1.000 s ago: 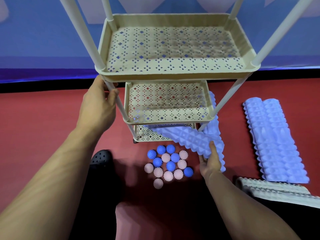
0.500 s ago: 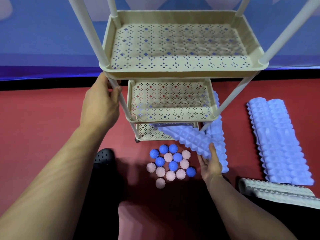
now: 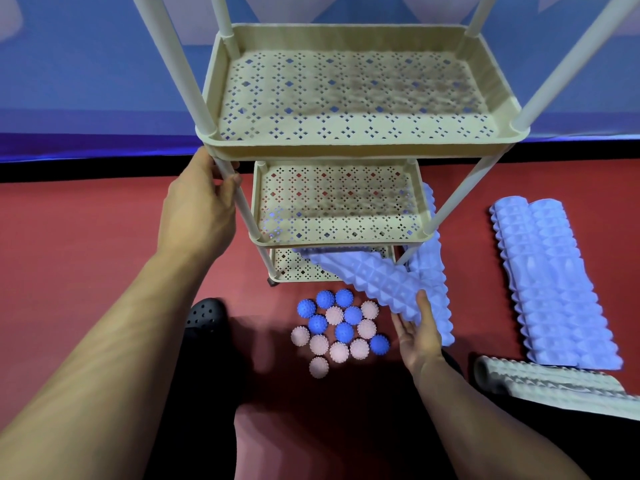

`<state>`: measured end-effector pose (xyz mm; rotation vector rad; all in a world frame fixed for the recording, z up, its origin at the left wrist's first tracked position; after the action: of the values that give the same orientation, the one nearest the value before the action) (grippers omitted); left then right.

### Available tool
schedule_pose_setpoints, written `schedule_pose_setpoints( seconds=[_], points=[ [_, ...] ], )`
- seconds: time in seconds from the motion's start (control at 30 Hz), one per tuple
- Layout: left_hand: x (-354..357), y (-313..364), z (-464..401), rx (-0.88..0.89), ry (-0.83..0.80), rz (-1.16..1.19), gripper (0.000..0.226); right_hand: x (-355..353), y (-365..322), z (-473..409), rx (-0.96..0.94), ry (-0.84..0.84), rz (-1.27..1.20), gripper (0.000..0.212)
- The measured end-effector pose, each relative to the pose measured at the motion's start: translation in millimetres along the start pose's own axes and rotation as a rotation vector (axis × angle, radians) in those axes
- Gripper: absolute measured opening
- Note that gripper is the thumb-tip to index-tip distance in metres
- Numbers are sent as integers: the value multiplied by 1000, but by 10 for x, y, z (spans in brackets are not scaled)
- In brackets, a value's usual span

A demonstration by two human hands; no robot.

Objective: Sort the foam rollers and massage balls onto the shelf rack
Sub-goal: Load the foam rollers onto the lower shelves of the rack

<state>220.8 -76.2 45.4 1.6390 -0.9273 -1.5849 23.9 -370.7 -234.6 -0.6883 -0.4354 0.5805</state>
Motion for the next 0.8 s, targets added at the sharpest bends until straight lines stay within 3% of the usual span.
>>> schedule_pose_setpoints(
  seconds=[0.27,0.43,0.57,0.7,0.8],
  points=[
    [10,2,1,-3,5,-6,8,246,-117,2,5,-101,47,66],
    [16,4,16,18,1,3,9,670,-226,-89,24,-138,44,46],
    [34,-2,12,26,4,8,9,899,-233,-247,64,-116,113,49],
    [46,-37,-9,38,3,16,9,1109,-262,-414,141,-101,162,20],
    [44,-60,-23,57,4,34,10,1166,-251,-644,197,-30,125,18]
  ],
)
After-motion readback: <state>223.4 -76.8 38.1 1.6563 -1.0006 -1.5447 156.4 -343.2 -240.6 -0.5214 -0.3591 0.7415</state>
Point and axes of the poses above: each hand's wrist, its own z-axis away from the middle knuckle, its own x-axis out of the palm, y = z × x, the point moved 4 cm from there along -z, towards the middle knuckle, and after that the axes turned 13 degrees about z, right-handed, at the moved point
